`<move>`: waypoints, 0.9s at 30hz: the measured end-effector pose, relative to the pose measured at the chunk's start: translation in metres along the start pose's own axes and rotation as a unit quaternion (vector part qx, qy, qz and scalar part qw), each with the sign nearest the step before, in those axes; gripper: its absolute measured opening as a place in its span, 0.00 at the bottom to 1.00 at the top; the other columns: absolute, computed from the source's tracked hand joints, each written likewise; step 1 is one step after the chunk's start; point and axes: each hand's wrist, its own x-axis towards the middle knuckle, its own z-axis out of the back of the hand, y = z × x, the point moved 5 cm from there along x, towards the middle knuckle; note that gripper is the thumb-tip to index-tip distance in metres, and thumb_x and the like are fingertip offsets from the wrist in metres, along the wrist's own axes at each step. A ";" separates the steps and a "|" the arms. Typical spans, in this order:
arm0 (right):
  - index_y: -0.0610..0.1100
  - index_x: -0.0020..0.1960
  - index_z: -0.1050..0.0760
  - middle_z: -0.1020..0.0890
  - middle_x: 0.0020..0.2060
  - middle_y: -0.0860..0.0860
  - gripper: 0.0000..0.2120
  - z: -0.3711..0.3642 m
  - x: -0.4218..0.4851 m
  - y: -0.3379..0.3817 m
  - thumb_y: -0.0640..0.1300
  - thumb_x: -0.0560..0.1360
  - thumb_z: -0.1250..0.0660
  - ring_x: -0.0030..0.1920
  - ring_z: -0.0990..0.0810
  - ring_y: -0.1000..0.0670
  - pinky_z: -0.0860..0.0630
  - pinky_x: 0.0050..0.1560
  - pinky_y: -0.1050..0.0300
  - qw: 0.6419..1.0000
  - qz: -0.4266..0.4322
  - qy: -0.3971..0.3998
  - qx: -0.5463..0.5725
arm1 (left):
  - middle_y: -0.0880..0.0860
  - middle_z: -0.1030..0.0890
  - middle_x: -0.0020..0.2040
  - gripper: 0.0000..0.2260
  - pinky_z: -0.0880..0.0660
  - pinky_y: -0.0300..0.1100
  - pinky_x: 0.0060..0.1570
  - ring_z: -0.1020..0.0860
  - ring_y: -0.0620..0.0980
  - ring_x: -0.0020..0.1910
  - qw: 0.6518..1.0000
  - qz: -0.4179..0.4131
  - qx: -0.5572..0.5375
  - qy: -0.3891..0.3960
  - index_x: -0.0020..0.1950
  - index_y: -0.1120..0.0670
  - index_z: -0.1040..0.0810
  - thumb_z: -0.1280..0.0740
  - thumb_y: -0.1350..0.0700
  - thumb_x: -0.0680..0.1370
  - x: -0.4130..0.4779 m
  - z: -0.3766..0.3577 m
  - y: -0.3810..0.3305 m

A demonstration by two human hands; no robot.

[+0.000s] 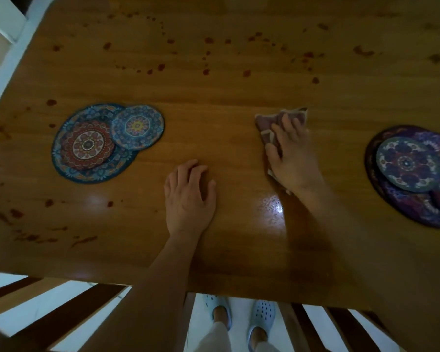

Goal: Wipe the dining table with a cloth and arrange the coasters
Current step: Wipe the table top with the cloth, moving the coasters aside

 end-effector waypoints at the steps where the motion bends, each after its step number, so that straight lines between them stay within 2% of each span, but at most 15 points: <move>1: 0.43 0.75 0.37 0.42 0.78 0.44 0.25 -0.005 -0.010 0.013 0.53 0.82 0.49 0.79 0.49 0.43 0.54 0.78 0.47 1.000 0.020 -0.002 0.002 | 0.51 0.27 0.65 0.14 0.35 0.51 0.67 0.31 0.52 0.65 1.000 -0.002 0.002 -0.002 0.62 0.52 0.24 0.36 0.48 0.78 0.000 0.000 0.001; 4: 0.43 0.73 0.33 0.38 0.76 0.45 0.26 -0.015 -0.059 0.041 0.54 0.81 0.50 0.78 0.45 0.44 0.50 0.77 0.46 0.994 0.110 0.009 0.017 | 0.51 0.27 0.64 0.14 0.36 0.50 0.67 0.31 0.53 0.64 1.000 -0.003 0.001 -0.004 0.62 0.52 0.24 0.35 0.49 0.78 0.000 0.000 0.002; 6: 0.45 0.74 0.33 0.39 0.77 0.48 0.25 -0.019 -0.099 0.044 0.55 0.81 0.48 0.78 0.47 0.48 0.49 0.77 0.46 0.985 0.165 0.045 0.017 | 0.51 0.27 0.64 0.14 0.36 0.51 0.66 0.31 0.54 0.64 1.000 -0.003 0.004 -0.003 0.62 0.53 0.24 0.35 0.48 0.78 0.000 0.000 0.002; 10: 0.47 0.74 0.34 0.40 0.77 0.50 0.24 -0.002 -0.167 0.000 0.54 0.80 0.44 0.79 0.48 0.50 0.50 0.77 0.50 0.972 0.222 0.081 -0.002 | 0.53 0.28 0.65 0.16 0.36 0.53 0.67 0.31 0.55 0.66 1.000 0.002 0.009 0.010 0.63 0.53 0.24 0.36 0.46 0.79 -0.001 0.000 0.000; 12: 0.44 0.72 0.31 0.36 0.76 0.48 0.23 0.015 -0.179 -0.040 0.52 0.80 0.43 0.78 0.44 0.48 0.44 0.76 0.46 0.980 0.192 0.060 0.003 | 0.53 0.28 0.66 0.17 0.37 0.54 0.69 0.32 0.55 0.67 1.000 0.001 0.015 0.019 0.64 0.53 0.25 0.37 0.46 0.80 -0.002 -0.001 -0.002; 14: 0.42 0.71 0.30 0.35 0.75 0.45 0.24 0.027 -0.171 -0.075 0.52 0.79 0.45 0.77 0.43 0.46 0.41 0.74 0.40 0.995 0.093 0.032 0.029 | 0.54 0.28 0.66 0.17 0.38 0.56 0.69 0.32 0.56 0.66 0.999 -0.014 0.038 0.019 0.63 0.53 0.25 0.37 0.46 0.80 -0.003 -0.001 -0.004; 17: 0.42 0.73 0.32 0.38 0.76 0.44 0.27 0.027 -0.139 -0.084 0.53 0.79 0.50 0.78 0.46 0.45 0.48 0.77 0.45 0.999 -0.044 -0.006 0.024 | 0.55 0.24 0.63 0.14 0.39 0.56 0.70 0.27 0.56 0.62 0.990 -0.081 0.117 -0.018 0.61 0.53 0.22 0.38 0.48 0.81 -0.006 0.000 -0.011; 19: 0.41 0.73 0.33 0.38 0.76 0.41 0.29 0.019 -0.129 -0.060 0.53 0.79 0.53 0.78 0.45 0.41 0.49 0.77 0.44 0.999 -0.048 -0.010 -0.011 | 0.54 0.23 0.61 0.12 0.39 0.56 0.70 0.27 0.56 0.61 0.985 -0.103 0.138 -0.019 0.60 0.52 0.21 0.39 0.50 0.81 -0.008 0.000 -0.019; 20: 0.40 0.73 0.33 0.37 0.76 0.40 0.29 0.014 -0.129 -0.043 0.53 0.79 0.54 0.77 0.45 0.39 0.47 0.76 0.41 1.000 -0.016 -0.004 -0.020 | 0.54 0.23 0.61 0.11 0.39 0.56 0.69 0.28 0.56 0.62 0.987 -0.099 0.125 -0.015 0.59 0.52 0.20 0.39 0.52 0.81 -0.009 -0.001 -0.025; 22: 0.42 0.72 0.31 0.36 0.75 0.42 0.26 0.003 -0.150 -0.015 0.53 0.80 0.51 0.77 0.44 0.41 0.43 0.75 0.39 0.994 0.102 0.028 -0.007 | 0.54 0.23 0.60 0.11 0.34 0.57 0.66 0.29 0.57 0.61 0.995 -0.090 0.048 0.003 0.57 0.53 0.20 0.39 0.55 0.80 -0.017 -0.007 -0.050; 24: 0.45 0.72 0.31 0.37 0.76 0.46 0.22 0.001 -0.181 -0.009 0.51 0.81 0.46 0.78 0.46 0.45 0.44 0.76 0.42 0.970 0.229 0.075 0.027 | 0.55 0.23 0.60 0.13 0.30 0.57 0.61 0.29 0.57 0.61 0.995 -0.090 -0.039 0.030 0.57 0.55 0.21 0.43 0.55 0.80 -0.029 -0.020 -0.086; 27: 0.48 0.73 0.32 0.40 0.77 0.51 0.21 0.011 -0.209 -0.056 0.52 0.82 0.43 0.79 0.50 0.51 0.46 0.77 0.49 0.938 0.325 0.121 0.004 | 0.55 0.25 0.64 0.16 0.34 0.57 0.68 0.30 0.57 0.64 0.990 -0.092 -0.080 0.076 0.60 0.56 0.23 0.46 0.52 0.81 -0.049 -0.047 -0.130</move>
